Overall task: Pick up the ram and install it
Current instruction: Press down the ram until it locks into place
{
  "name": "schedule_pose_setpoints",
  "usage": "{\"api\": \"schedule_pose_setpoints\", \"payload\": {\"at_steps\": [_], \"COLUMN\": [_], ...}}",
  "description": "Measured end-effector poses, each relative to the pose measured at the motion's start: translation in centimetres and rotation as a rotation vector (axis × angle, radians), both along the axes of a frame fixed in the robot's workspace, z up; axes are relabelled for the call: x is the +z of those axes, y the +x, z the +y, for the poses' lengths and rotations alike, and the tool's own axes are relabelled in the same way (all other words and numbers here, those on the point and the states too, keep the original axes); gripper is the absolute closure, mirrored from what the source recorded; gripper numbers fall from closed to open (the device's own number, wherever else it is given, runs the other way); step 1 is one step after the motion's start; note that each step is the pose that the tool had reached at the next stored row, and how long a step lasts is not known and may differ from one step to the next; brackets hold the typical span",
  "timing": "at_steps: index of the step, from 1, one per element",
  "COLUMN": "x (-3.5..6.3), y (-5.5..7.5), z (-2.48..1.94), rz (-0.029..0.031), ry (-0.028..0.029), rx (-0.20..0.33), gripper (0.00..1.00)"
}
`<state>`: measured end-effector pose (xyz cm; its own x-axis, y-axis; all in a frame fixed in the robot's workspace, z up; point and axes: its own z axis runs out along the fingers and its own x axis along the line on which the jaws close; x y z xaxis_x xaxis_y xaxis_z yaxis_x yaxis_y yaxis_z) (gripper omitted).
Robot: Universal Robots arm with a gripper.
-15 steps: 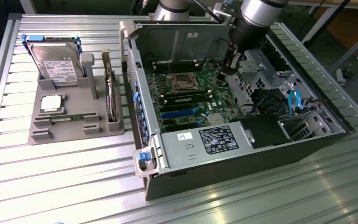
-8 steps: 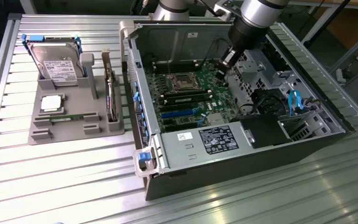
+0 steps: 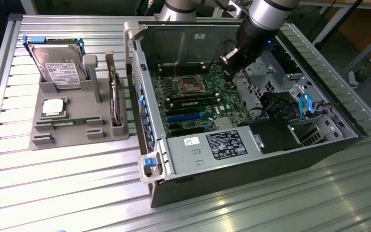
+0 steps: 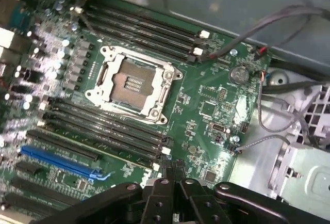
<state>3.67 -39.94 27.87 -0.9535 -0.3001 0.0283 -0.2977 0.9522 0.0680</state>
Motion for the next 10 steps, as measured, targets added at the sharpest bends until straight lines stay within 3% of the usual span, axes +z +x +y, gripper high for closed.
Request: {"api": "schedule_pose_setpoints", "payload": {"at_steps": [2,5,10], "x": [-0.04,-0.08,-0.08], "y": [0.00,0.00,0.00], "z": [0.00,0.00,0.00], "rz": [0.0001,0.0000,0.0000], "ry": [0.0000,-0.0001,0.0000], "rx": [-0.078,-0.236,-0.243], "gripper": [0.91,0.91,0.91]}}
